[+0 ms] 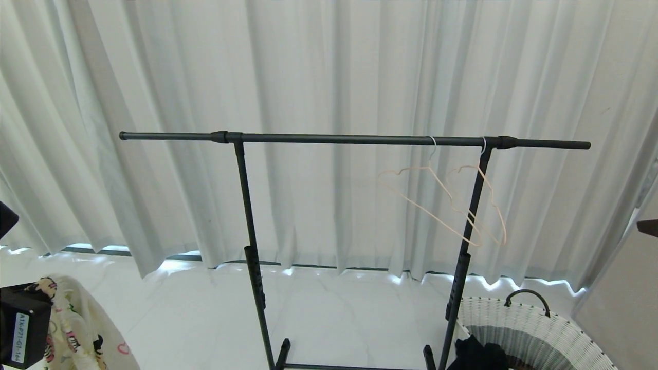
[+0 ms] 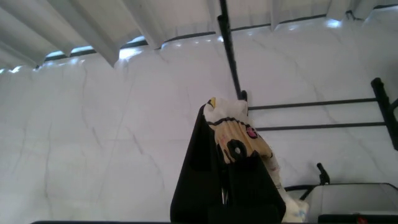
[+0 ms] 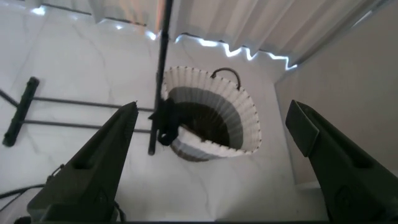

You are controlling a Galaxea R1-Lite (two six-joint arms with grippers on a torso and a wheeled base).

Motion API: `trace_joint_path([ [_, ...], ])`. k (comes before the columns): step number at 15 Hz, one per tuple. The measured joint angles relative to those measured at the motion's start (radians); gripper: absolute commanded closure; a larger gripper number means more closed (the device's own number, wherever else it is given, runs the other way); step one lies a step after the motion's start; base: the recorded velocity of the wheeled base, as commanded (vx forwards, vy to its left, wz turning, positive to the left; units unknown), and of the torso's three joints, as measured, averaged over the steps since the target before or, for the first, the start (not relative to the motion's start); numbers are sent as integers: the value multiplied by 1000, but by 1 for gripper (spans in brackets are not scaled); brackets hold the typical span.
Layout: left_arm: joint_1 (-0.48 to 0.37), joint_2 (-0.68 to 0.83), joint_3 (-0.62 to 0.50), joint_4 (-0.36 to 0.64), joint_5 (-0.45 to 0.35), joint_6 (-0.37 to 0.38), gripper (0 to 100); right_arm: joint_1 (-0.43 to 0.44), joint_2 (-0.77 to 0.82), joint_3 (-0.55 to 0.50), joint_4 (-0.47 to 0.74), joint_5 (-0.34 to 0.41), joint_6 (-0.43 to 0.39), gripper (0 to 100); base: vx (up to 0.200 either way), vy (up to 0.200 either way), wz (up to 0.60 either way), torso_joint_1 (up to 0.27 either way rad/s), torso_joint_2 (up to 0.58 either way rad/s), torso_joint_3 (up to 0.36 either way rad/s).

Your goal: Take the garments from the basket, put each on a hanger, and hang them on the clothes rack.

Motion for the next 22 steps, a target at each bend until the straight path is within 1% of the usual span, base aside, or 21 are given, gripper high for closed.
trace_joint_path([
  [1, 0, 0, 0, 0, 0, -1, 100, 0, 0, 0, -1, 1, 0, 0, 200, -200, 0, 2, 2, 2],
  [2, 0, 0, 0, 0, 1, -1, 100, 0, 1, -1, -3, 14, 1, 0, 0, 0, 0, 0, 0, 0],
  [5, 0, 0, 0, -1, 1, -5, 100, 0, 9, 2, -62, 119, 6, 0, 0, 0, 0, 0, 0, 0],
  [6, 1, 0, 1, 2, 2, -5, 100, 0, 16, 1, -86, 129, 7, 0, 0, 0, 0, 0, 0, 0],
  [10, 0, 0, -3, -8, 1, -3, 100, 0, 52, 1, -170, 131, 14, 0, 0, 0, 0, 0, 0, 0],
  [14, 0, 0, -6, -11, 1, -2, 100, 2, 96, 1, -226, 129, 64, 0, 200, 0, 0, -1, 4, 2],
  [18, 0, 1, -6, -11, 1, 0, 100, 2, 114, 10, -226, 126, 63, 0, 200, 0, 0, 10, 5, 2],
  [22, 0, 3, -7, -11, 1, -2, 100, 4, 127, 53, -226, 125, 64, 0, 200, 0, 0, 4, 5, 1],
])
